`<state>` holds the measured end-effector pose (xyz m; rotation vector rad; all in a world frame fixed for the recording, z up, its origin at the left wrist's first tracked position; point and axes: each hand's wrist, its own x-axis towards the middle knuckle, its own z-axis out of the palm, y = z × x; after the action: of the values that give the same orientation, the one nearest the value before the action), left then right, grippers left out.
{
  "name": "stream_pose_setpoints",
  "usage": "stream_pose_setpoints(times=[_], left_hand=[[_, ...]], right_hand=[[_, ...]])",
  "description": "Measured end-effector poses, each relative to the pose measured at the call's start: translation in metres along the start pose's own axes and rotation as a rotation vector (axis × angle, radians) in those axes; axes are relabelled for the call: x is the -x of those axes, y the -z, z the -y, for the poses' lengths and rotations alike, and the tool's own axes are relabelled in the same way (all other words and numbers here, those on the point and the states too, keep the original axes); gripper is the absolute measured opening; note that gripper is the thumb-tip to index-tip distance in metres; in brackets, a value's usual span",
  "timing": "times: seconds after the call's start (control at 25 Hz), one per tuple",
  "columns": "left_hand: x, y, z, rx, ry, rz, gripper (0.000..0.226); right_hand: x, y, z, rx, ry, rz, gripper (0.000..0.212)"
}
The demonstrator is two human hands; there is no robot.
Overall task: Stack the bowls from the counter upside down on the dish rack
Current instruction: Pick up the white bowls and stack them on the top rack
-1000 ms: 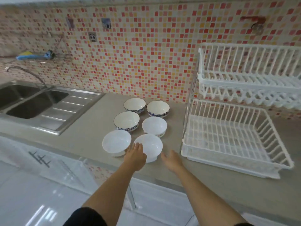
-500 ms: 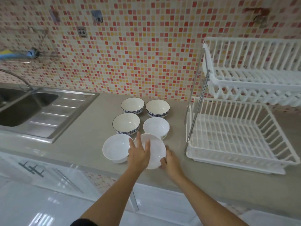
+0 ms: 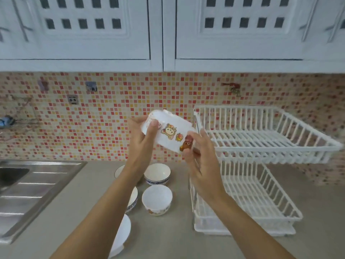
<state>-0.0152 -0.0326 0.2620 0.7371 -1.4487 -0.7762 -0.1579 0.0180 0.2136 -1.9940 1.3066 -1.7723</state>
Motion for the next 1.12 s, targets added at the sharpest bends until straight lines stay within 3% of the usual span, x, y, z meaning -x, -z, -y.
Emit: stream_pose_setpoints(times=[0.12, 0.2, 0.28, 0.36, 0.44, 0.52, 0.6, 0.76, 0.92, 1.12], left_hand=[[-0.023, -0.032, -0.025, 0.085, -0.119, 0.152, 0.039], [-0.04, -0.054, -0.032, 0.048, -0.115, 0.275, 0.059], [-0.067, -0.076, -0.028, -0.198, -0.073, 0.361, 0.091], [-0.098, -0.109, -0.02, -0.49, -0.075, 0.503, 0.106], [-0.121, -0.149, -0.011, -0.653, -0.098, 0.722, 0.11], [-0.137, -0.18, 0.001, -0.809, -0.061, 0.83, 0.102], [-0.15, -0.199, 0.021, -0.962, 0.005, 0.878, 0.094], [-0.16, -0.222, 0.055, -1.129, 0.231, 0.953, 0.102], [-0.162, -0.23, 0.069, -1.204, 0.302, 1.002, 0.09], [-0.164, -0.226, 0.074, -1.257, 0.346, 0.968, 0.125]], right_hand=[[-0.037, 0.052, 0.012, -0.1, 0.012, -0.069, 0.049], [-0.06, 0.096, 0.004, -0.079, -0.017, 0.007, 0.064], [-0.081, 0.14, -0.015, 0.051, -0.062, 0.124, 0.071], [-0.101, 0.178, -0.042, 0.202, -0.121, 0.197, 0.078], [-0.122, 0.204, -0.074, 0.3, -0.187, 0.256, 0.085], [-0.141, 0.214, -0.107, 0.381, -0.247, 0.348, 0.092], [-0.155, 0.21, -0.139, 0.486, -0.28, 0.48, 0.098], [-0.17, 0.192, -0.192, 0.669, -0.311, 0.725, 0.107], [-0.178, 0.18, -0.209, 0.748, -0.316, 0.784, 0.109], [-0.177, 0.177, -0.21, 0.794, -0.336, 0.799, 0.104]])
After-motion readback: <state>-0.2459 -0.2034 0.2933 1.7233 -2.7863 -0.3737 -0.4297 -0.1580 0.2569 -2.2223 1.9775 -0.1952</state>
